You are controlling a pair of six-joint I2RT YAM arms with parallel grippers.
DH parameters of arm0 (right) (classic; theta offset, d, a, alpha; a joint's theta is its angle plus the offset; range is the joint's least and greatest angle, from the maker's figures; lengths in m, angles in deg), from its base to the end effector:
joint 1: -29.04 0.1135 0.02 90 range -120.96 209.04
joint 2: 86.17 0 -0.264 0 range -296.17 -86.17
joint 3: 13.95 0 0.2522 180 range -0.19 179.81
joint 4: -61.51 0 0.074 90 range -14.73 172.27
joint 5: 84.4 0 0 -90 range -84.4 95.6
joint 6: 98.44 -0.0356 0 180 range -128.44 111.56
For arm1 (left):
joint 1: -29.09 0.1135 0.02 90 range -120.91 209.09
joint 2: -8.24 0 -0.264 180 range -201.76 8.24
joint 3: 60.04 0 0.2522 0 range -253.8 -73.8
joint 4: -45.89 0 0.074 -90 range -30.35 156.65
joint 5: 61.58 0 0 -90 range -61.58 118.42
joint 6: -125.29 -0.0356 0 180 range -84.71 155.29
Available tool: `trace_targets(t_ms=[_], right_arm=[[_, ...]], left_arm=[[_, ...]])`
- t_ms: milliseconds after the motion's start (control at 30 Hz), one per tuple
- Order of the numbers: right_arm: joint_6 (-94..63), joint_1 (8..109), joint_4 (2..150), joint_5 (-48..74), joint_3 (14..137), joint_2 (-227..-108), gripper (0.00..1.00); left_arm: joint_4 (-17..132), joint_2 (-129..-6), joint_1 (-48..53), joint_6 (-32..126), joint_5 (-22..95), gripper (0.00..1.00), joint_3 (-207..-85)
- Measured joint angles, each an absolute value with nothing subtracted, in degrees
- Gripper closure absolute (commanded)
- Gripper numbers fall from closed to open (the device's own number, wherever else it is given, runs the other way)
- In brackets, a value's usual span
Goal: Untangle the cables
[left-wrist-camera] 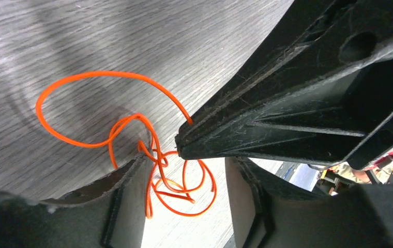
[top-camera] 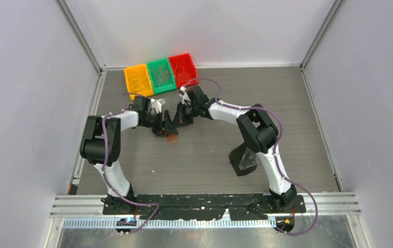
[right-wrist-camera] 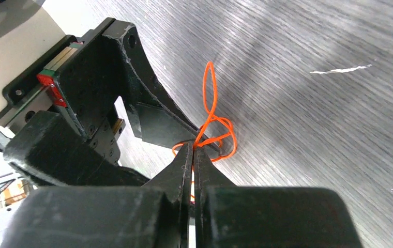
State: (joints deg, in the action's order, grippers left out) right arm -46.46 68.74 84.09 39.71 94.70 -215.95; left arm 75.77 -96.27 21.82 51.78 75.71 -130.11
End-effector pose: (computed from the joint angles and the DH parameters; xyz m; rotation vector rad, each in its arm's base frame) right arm 0.3711 0.3341 0.1540 -0.3738 2.5586 1.3001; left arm 0.3307 -0.0686 0.1380 0.0499 2.6243 -1.2416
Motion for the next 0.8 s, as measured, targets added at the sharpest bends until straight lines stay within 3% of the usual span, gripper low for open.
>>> trace_targets(t_ms=[300, 367, 433, 600, 767, 800], right_arm=[[-49.52, 68.59, 82.03, 40.45, 92.89, -215.95, 0.95], [-49.47, 68.52, 81.92, 40.71, 92.8, -215.9, 0.91], [-49.23, 68.33, 81.88, 40.91, 92.8, -215.38, 0.79], [-46.96, 66.64, 83.08, 41.7, 92.93, -211.27, 0.36], [-44.18, 61.2, 84.61, 42.18, 94.22, -204.36, 0.06], [-43.75, 59.74, 84.74, 42.05, 94.59, -203.09, 0.03]], left_arm=[[75.36, -95.88, 21.8, 52.9, 73.39, 0.96, -130.11], [75.9, -95.05, 21.69, 52.63, 72.98, 1.0, -130.11], [76.69, -93.58, 21.69, 52.13, 72.74, 1.0, -130.11], [79.71, -87.46, 21.69, 49.46, 72.37, 1.0, -130.68], [82.55, -82.92, 21.69, 47.13, 72.08, 1.0, -134.81], [83.05, -82.85, 21.69, 46.82, 71.91, 1.0, -137.11]])
